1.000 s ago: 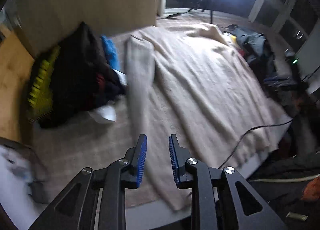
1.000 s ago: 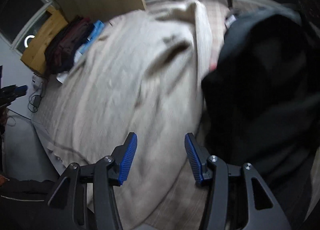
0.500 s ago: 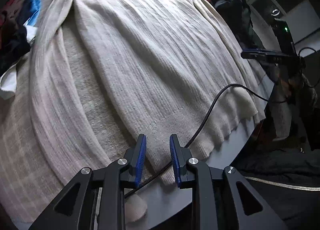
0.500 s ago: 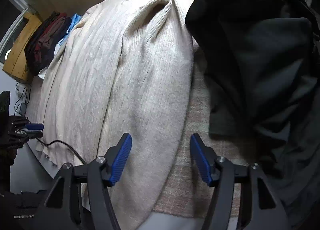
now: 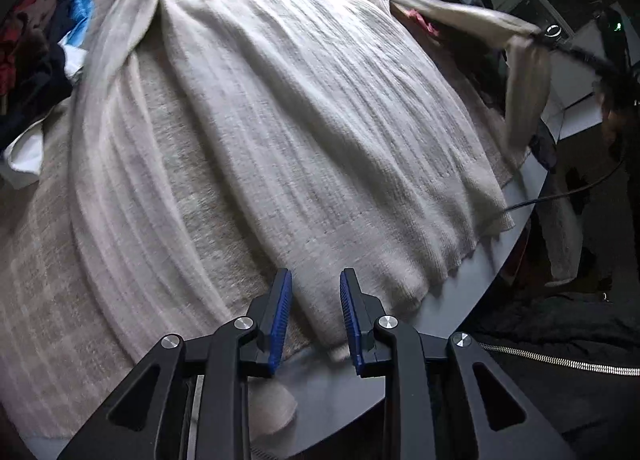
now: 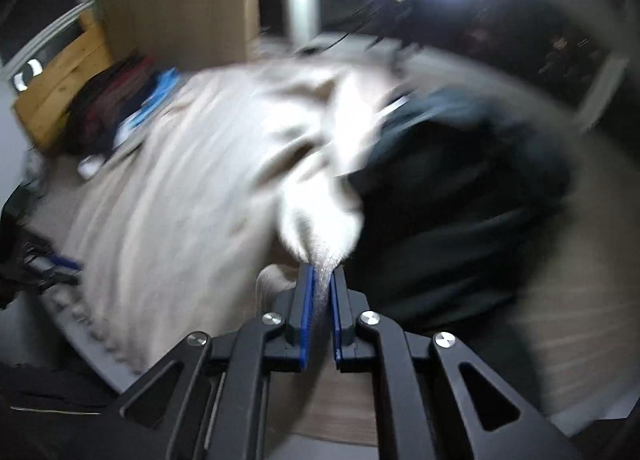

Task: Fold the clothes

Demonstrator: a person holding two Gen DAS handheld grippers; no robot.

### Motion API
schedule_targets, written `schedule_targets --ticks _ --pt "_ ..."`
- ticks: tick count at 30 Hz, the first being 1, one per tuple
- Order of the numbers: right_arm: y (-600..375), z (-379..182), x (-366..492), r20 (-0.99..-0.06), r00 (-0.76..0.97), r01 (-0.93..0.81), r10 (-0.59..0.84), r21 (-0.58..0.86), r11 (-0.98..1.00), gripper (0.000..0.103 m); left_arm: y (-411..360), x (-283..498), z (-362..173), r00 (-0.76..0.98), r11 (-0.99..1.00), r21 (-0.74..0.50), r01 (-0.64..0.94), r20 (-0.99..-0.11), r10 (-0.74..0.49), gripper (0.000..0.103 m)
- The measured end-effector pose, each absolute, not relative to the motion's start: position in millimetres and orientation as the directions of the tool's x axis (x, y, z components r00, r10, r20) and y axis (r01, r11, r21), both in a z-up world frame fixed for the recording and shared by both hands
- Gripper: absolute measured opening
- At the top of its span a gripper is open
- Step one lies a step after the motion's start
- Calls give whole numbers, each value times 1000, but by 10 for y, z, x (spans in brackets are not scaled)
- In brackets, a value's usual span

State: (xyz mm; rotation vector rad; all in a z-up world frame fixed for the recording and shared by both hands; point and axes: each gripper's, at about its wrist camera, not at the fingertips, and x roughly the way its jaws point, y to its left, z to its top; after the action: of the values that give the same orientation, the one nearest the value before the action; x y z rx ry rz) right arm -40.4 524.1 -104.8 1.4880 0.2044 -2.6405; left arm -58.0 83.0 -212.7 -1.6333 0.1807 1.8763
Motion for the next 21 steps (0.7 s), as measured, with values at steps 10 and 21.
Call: schedule_targets --ticks 10,21 --pt "5674 -659 -356 -854 -516 44 67 -104 -994 46 520 -463 -2106 -12 -785 -300 -542 -931 365 25" --pt "4160 -2031 278 -911 -175 321 -373 305 -897 47 680 -256 -2244 30 -753 -298 -587 -937 348 30"
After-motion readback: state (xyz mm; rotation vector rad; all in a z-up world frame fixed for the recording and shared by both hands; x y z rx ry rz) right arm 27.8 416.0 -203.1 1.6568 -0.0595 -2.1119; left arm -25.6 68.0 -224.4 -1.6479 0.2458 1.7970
